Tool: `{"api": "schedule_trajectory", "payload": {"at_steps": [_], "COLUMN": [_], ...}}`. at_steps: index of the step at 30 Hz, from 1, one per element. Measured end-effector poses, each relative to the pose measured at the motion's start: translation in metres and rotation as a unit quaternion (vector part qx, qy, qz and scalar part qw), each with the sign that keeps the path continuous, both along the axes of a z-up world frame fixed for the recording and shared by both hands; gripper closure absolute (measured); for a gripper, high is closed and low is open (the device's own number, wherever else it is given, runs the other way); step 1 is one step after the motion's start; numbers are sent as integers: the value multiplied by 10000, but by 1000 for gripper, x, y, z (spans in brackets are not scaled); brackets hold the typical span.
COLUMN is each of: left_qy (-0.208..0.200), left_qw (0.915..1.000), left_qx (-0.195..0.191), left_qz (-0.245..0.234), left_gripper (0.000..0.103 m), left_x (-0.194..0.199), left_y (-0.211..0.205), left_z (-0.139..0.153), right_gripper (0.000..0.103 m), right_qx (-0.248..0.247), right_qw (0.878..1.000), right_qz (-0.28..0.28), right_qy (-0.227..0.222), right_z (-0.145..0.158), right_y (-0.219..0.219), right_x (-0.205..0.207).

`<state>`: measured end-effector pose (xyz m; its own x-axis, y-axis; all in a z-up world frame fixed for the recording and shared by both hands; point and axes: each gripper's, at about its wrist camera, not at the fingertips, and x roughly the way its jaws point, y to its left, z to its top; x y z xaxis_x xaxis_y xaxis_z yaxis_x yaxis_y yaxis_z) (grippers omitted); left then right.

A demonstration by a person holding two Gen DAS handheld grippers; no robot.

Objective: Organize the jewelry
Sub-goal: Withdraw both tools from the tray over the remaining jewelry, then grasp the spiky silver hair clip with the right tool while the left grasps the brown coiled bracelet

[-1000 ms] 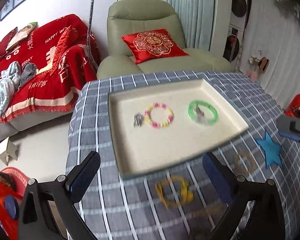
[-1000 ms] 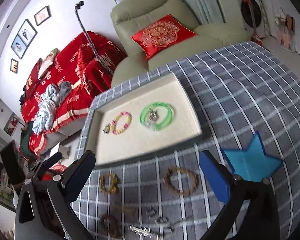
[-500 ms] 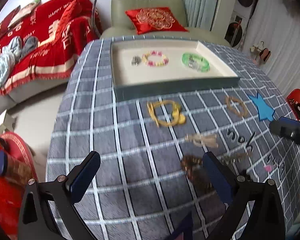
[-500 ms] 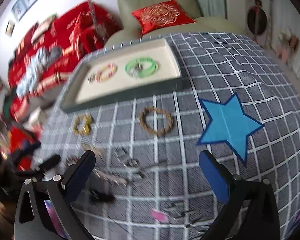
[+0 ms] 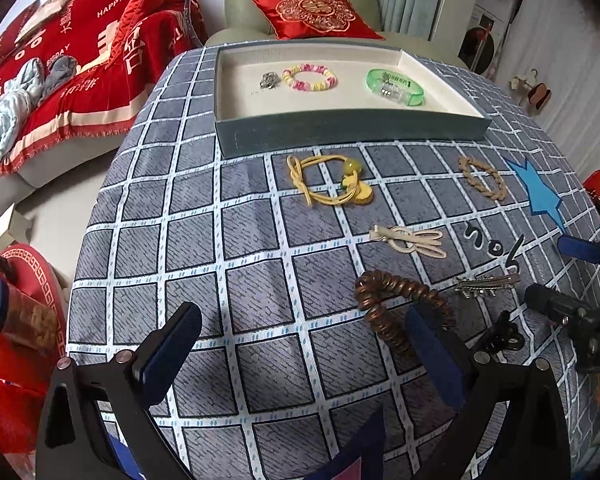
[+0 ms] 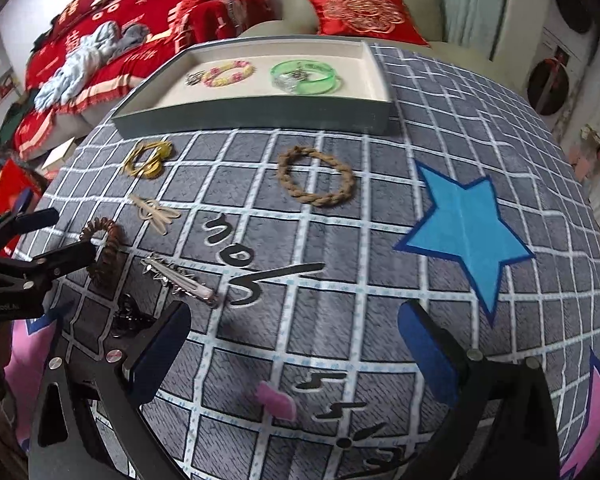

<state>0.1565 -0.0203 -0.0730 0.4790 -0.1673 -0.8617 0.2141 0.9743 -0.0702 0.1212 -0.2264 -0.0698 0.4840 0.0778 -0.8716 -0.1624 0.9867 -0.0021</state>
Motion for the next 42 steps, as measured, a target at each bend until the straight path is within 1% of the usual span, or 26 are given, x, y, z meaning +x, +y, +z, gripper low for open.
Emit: {"api": "schedule_trajectory", "payload": {"at_steps": [5,8,11,12,13,14,16,17,19,20,21,22,23,24,26,27,28,29,30,31,33,38,42], "left_qy": [-21,-20,-4,-12,-13,-16,-33,-47,-54,-59,-72,-92,-108,-119,-137,-136,-137,-143,-131,-124,-89,-215,-308], "left_qw": [9999,9999,9999,9998,9998,9998,9997,9996,9994,9993,9991,9988,9985,9982,9976,9972,9969,9967,9965,9965,9965,9956,9948], "left_qx": [119,124,154,160,150,126,124,132,104,105,103,112,119,119,113,103,82,51,7,-62,-202,-428,-539], "left_qz": [11,7,-57,-70,-101,-137,-215,-251,-332,-361,-409,-468,-514,-571,-670,-724,-765,-799,-821,-824,-804,-806,-806], "left_gripper": [0,0,0,0,1,5,9,12,18,22,24,29,35,38,52,54,60,71,73,74,74,74,74], "left_x": [0,1,1,1,1,0,-1,-2,-4,-4,-6,-7,-9,-10,-12,-13,-14,-14,-15,-15,-15,-20,-22], "left_y": [-1,0,-2,-3,-4,-4,-7,-8,-11,-12,-13,-15,-17,-19,-22,-24,-24,-25,-25,-24,-21,-15,-11], "left_z": [-4,-5,-5,-5,-5,-4,-3,-2,-1,0,0,1,2,3,4,5,5,6,6,6,7,13,20], "right_gripper": [0,1,6,10,17,21,30,33,43,46,51,56,58,61,62,63,63,64,68,75,83,84,84], "right_qx": [-343,-416,-399,-380,-388,-420,-346,-324,-309,-310,-316,-318,-310,-291,-262,-246,-241,-240,-241,-249,-242,-325,-90], "right_qw": [9983,9969,9959,9956,9953,9949,9945,9941,9934,9930,9928,9926,9925,9926,9933,9937,9940,9942,9946,9949,9956,9971,9989], "right_qz": [469,667,812,849,885,919,988,1036,1107,1134,1153,1167,1176,1172,1122,1089,1060,1042,1002,962,893,679,436], "right_qy": [-20,-53,-49,-44,-25,15,17,26,46,54,60,69,81,102,125,133,139,145,150,151,163,132,140], "right_z": [-5,-6,-6,-6,-7,-8,-8,-8,-7,-7,-6,-6,-6,-6,-6,-6,-6,-5,-5,-5,-4,-3,1], "right_y": [27,39,48,50,53,55,58,59,64,66,67,69,71,72,73,72,72,72,72,72,71,67,55], "right_x": [1,2,4,4,4,6,5,5,4,4,3,2,2,2,2,2,1,1,1,1,0,-3,-5]}}
